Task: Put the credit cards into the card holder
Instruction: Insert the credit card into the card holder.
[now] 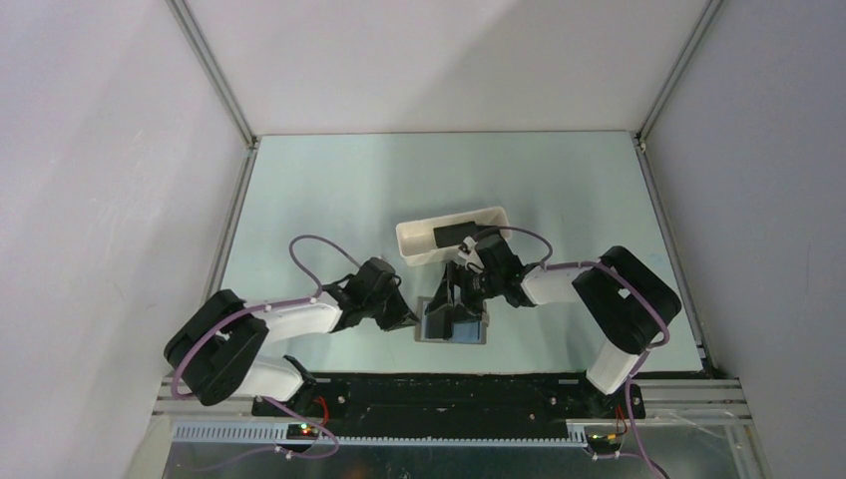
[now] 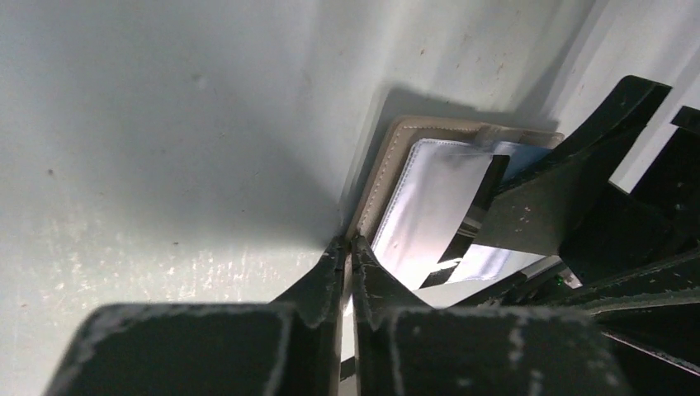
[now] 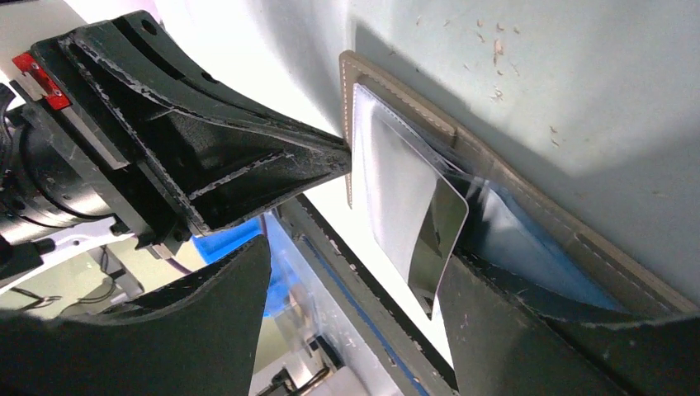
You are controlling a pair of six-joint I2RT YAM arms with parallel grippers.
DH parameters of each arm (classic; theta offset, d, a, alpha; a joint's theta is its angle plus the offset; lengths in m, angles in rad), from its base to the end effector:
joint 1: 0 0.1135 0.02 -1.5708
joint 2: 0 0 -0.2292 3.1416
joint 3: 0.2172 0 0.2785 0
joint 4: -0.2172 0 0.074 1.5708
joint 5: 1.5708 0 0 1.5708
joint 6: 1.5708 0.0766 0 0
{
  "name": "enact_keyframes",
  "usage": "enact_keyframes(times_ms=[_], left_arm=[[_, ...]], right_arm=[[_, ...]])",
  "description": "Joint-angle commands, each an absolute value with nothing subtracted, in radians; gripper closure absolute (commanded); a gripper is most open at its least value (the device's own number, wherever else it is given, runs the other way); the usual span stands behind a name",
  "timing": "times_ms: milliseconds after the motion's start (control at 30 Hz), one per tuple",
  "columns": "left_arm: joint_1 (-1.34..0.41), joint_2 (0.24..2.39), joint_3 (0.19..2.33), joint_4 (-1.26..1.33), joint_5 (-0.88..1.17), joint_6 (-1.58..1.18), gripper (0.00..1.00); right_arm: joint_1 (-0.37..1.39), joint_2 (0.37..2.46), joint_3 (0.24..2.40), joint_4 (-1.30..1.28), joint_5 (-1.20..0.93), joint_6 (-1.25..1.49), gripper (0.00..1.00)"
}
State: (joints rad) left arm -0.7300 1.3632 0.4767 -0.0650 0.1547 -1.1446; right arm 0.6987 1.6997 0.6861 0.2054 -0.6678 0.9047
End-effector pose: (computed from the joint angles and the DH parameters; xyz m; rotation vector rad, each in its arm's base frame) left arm 0.1993 -0.1942 0.0431 -0.5036 2.7288 -0.8426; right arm 0.2274 0.2530 0.0447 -0.0962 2.7347 1.4347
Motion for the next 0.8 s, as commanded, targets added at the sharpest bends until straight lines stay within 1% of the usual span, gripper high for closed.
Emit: enact_keyframes(times_ms=[0, 100, 300, 400, 533, 633, 767], left_arm=[[-0.733, 1.38, 0.458, 0.062, 0.192, -1.189, 0.96], [-0.733, 1.375, 0.458, 0.065, 0.197, -1.188, 1.0], [-0.734, 1.359, 0.445, 0.083, 0.205, -1.193, 1.0], [-0.731, 1.337, 0.435, 0.083, 0.194, -1.198, 1.0], [-0.727, 1.303, 0.411, 0.067, 0.165, -1.21, 1.0], [-0.726, 1.301, 0.413, 0.048, 0.154, -1.21, 1.0], [-0.724, 1.314, 0.428, 0.027, 0.149, -1.202, 1.0]], right_arm=[[0.742, 1.766, 0.708, 0.225, -0.648, 0.953, 0.24], [0.777, 1.789, 0.737, 0.227, -0.65, 0.965, 0.25], [0.806, 1.814, 0.782, 0.221, -0.657, 0.966, 0.24], [0.801, 1.793, 0.79, 0.155, -0.646, 0.935, 0.23], [0.789, 1.718, 0.799, -0.001, -0.596, 0.852, 0.18], [0.787, 1.675, 0.832, -0.195, -0.524, 0.748, 0.12], [0.787, 1.614, 0.851, -0.335, -0.45, 0.654, 0.09]])
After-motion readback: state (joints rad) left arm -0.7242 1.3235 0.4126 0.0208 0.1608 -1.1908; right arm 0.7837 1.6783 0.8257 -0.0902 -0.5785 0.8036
